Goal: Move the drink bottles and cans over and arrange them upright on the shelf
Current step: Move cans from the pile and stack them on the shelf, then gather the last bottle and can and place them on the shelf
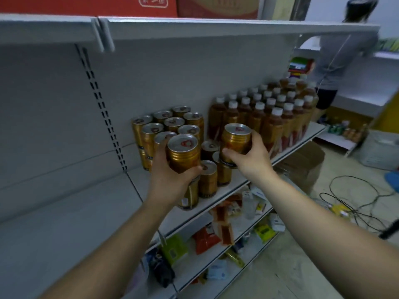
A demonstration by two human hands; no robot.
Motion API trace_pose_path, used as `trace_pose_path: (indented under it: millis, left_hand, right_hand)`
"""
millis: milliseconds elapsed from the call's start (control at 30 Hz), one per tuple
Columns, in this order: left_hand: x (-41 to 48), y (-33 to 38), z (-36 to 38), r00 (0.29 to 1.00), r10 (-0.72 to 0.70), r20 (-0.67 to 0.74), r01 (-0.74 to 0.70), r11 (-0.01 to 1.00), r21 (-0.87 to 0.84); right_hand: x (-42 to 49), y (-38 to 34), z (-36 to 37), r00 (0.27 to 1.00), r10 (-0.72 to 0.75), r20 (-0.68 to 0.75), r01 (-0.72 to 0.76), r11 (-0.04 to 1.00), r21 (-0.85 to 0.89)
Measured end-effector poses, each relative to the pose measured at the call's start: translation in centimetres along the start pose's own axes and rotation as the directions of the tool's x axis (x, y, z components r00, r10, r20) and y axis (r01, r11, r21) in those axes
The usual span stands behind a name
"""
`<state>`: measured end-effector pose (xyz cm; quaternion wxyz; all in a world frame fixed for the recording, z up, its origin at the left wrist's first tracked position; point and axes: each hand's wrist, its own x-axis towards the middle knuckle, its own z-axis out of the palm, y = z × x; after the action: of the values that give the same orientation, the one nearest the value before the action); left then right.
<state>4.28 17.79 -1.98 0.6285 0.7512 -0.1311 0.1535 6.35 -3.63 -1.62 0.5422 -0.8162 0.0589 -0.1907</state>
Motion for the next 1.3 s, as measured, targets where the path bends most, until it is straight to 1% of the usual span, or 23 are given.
trace_pose_path:
  millis: [100,233,367,433,500,600,733,867,1000,1100,1167,1200,1267,1300]
  left_hand:
    - [0.6,-0.9,-0.2,0.997,0.000,-0.075,-0.001,1.000,-0.004]
    - [0.1,-1.6,0.2,0.985,-0.027,-0.171,0.034,0.999,0.036]
    - [-0.4,-2.1,1.7,0.949,-0.081,-0.305,0.101,0.994,0.050]
    - [-0.5,-2.2,2.5,0.932,-0.078,-0.353,0.105,0.993,0.057]
    - [-0.9,-2.1,3.7,0.905,-0.073,-0.419,0.125,0.987,0.098]
    - [-1.0,-1.9,5.3,0.862,-0.103,-0.497,0.209,0.964,0.164]
    - [-0.8,-2.7,6.1,0.826,-0.128,-0.548,0.313,0.914,0.257]
    - [-1.0,-3.1,6.6,0.804,-0.175,-0.568,0.358,0.905,0.229]
    - [-1.1,-3.3,6.8,0.792,-0.211,-0.573,0.365,0.916,0.166]
    - [-1.5,-3.5,6.4,0.803,-0.260,-0.536,0.383,0.914,0.131]
    - [-1.5,-3.2,5.8,0.821,-0.277,-0.500,0.396,0.906,0.149]
    - [-1.5,-2.8,5.4,0.829,-0.294,-0.476,0.413,0.896,0.165]
    - [-1.6,-1.9,4.3,0.846,-0.352,-0.400,0.456,0.866,0.203]
    - [-1.6,-1.3,3.5,0.854,-0.377,-0.358,0.474,0.847,0.241]
  right_hand:
    - [3.1,0.2,1.5,0.997,-0.039,0.066,0.038,0.999,0.019]
    - [6.5,1.0,3.4,0.987,-0.073,0.143,0.068,0.997,0.037]
    - [9.4,2.7,4.4,0.955,-0.100,0.278,0.097,0.995,0.025]
    - [10.3,3.5,4.6,0.937,-0.112,0.330,0.099,0.994,0.054]
    - [11.2,3.9,4.6,0.905,-0.144,0.399,0.122,0.989,0.079]
    - [12.6,4.3,4.5,0.830,-0.215,0.514,0.184,0.977,0.112]
    - [13.4,5.1,4.5,0.775,-0.234,0.587,0.172,0.972,0.161]
    - [13.8,5.5,4.4,0.737,-0.229,0.636,0.177,0.974,0.145]
    - [14.7,4.2,3.9,0.731,-0.211,0.649,0.150,0.977,0.149]
    - [15.2,3.0,3.3,0.728,-0.209,0.653,0.162,0.978,0.133]
    - [15.2,2.1,2.9,0.723,-0.210,0.658,0.226,0.972,0.063]
    - [15.2,1.6,2.8,0.725,-0.228,0.650,0.285,0.958,0.018]
    - [14.8,0.1,2.8,0.716,-0.324,0.618,0.438,0.898,-0.036]
    - [14.4,-1.0,2.9,0.695,-0.379,0.611,0.506,0.862,-0.041]
